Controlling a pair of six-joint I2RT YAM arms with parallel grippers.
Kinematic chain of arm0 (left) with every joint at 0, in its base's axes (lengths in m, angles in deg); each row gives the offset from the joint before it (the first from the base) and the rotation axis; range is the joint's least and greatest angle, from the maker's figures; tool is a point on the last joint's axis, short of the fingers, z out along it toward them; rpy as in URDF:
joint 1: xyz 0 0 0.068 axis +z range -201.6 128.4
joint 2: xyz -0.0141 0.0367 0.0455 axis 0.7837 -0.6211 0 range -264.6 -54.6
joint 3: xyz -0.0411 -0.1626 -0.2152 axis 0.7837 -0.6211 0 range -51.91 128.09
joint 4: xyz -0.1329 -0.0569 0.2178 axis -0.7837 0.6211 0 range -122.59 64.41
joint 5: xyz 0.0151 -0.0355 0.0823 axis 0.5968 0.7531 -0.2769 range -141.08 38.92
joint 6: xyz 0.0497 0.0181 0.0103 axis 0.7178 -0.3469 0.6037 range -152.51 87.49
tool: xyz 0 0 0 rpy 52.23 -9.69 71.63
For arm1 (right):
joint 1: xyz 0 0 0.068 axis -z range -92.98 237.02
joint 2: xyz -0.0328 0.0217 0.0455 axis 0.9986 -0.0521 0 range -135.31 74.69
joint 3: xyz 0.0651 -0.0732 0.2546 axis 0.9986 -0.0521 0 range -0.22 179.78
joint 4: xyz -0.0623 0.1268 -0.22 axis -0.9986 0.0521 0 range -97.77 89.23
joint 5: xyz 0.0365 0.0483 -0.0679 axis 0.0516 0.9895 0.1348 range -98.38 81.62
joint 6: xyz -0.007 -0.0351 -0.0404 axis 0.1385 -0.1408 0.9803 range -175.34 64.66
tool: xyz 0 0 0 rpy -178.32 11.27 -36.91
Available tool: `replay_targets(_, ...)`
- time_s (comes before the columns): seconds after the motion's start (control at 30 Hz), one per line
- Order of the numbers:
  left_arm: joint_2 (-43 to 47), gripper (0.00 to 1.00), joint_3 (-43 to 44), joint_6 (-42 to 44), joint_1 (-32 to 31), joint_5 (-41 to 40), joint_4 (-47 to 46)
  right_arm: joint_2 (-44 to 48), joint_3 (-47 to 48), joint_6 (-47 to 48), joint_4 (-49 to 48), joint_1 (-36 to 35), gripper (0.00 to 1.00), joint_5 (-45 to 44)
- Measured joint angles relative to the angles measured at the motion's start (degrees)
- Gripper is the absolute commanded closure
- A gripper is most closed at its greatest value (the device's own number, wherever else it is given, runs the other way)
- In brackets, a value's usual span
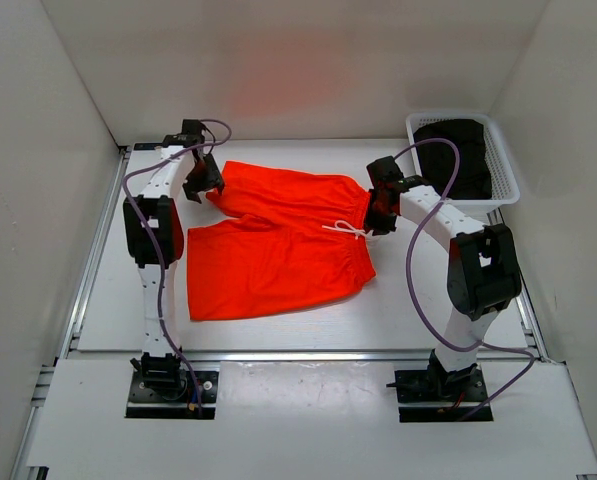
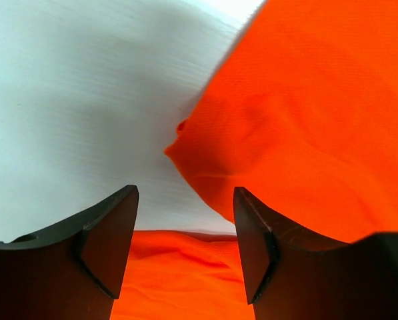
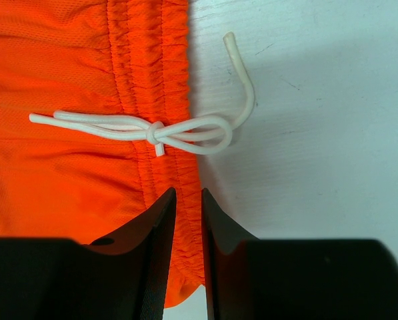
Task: Fold and stack the shorts
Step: Flatten the shorts out
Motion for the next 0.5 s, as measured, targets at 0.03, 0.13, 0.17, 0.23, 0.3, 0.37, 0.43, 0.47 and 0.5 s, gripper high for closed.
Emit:
replay_targets(0.03,-0.02,0.33,-0.35,0.02,0.2,0.07,0.04,0.0,0.0,0.04,0.0,0.02,0.73,0.0)
replay_targets(0.13,-0.2,0.4,-0.39,0.02,0.74,0.35,-0.37,0.0,0.0,0.26,0.02,0.0,0.73,0.0)
replay_targets(0.17,-0.44,0.45,-0.17,0.07,0.92,0.39,-0.44,0.0,0.0,0.35,0.02,0.02,0.73,0.0)
replay_targets(0.23,-1.51,0.69,0.7,-0.11,1.05,0.68,-0.79,0.0,0.0,0.44,0.0,0.02,0.73,0.0)
replay_targets(0.3,-2.54,0.83,1.03,-0.11,1.05,1.07,-1.07,0.0,0.0,0.46,0.0,0.02,0.73,0.0)
replay_targets(0.37,-3.32,0.9,1.07,0.04,1.05,1.57,-0.94,0.0,0.0,0.55,0.02,0.0,0.73,0.0)
replay_targets(0.43,-3.82,0.9,1.33,0.15,1.05,1.77,-0.9,0.0,0.0,0.63,0.02,0.02,0.73,0.0)
replay_targets(0.47,-3.89,0.9,1.42,0.17,1.05,1.77,-0.83,0.0,0.0,0.66,0.02,0.02,0.73,0.0)
replay_targets(0.5,-3.89,0.9,1.51,0.17,1.05,1.75,-0.81,-0.02,0.0,0.68,0.02,0.0,0.73,0.0)
